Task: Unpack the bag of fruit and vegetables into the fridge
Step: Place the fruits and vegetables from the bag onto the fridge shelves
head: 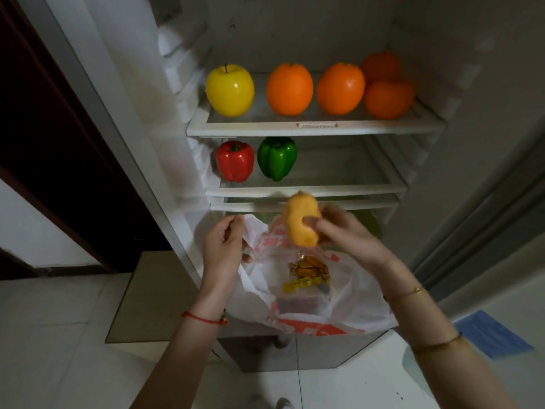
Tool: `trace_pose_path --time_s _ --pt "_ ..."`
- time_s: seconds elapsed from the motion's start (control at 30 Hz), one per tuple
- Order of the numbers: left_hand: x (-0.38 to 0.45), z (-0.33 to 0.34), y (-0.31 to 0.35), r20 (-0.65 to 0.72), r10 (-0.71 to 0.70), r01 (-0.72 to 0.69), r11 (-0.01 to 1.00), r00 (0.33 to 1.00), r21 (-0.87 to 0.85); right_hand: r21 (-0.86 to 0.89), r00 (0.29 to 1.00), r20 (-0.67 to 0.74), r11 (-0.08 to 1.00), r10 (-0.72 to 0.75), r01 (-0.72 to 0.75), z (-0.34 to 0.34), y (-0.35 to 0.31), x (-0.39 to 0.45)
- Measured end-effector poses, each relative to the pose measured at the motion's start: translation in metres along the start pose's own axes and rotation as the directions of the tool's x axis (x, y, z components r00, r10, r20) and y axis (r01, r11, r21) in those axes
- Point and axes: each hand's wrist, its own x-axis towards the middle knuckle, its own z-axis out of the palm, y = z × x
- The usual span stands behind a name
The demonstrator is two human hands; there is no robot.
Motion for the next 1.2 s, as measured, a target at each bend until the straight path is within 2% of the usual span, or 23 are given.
trace_pose_path --time_s 0.03,0.1,0.17,0.3,0.47,0.6,1.0,1.13,1.2 --pt "0.002 0.001 0.001 0.003 -0.003 0.003 1.0 1.0 -0.006 0.113 0.998 -0.07 0.994 -0.009 0.016 -0.006 -0.01 0.0" --pt "0.005 0.004 0.003 0.018 -0.004 0.004 1.0 1.0 -0.013 0.182 0.973 -0.232 0.982 -0.005 0.049 -0.016 -0.021 0.01" --pt "0.006 0.005 0.005 0.029 0.002 -0.002 1.0 1.0 -0.012 0.155 0.933 -0.36 0.985 -0.012 0.073 -0.026 -0.03 0.025" --pt "0.006 0.009 0.008 0.039 0.025 -0.025 1.0 0.999 0.009 0.016 0.876 -0.479 0.998 -0.047 0.062 -0.035 -0.044 0.055" --pt "0.009 0.011 0.009 0.063 0.021 -0.021 1.0 0.998 0.006 -0.178 0.863 -0.493 0.984 -0.107 0.021 -0.035 -0.044 0.094" --pt "0.012 0.01 0.01 0.06 0.019 -0.019 1.0 0.998 0.002 -0.267 0.864 -0.488 0.964 -0.125 -0.011 -0.033 -0.04 0.112" --pt "0.013 0.009 0.015 0.096 0.028 -0.025 0.999 0.995 -0.027 -0.29 0.856 -0.511 0.953 -0.078 -0.087 -0.03 -0.039 0.112" --pt "0.012 0.008 0.015 0.108 0.021 -0.018 0.999 0.994 -0.03 -0.304 0.822 -0.559 0.949 -0.108 -0.081 -0.031 -0.039 0.102" --pt "0.012 0.006 0.013 0.115 0.019 -0.016 0.999 0.993 -0.03 -0.328 0.779 -0.607 0.942 -0.157 -0.066 -0.031 -0.039 0.091"
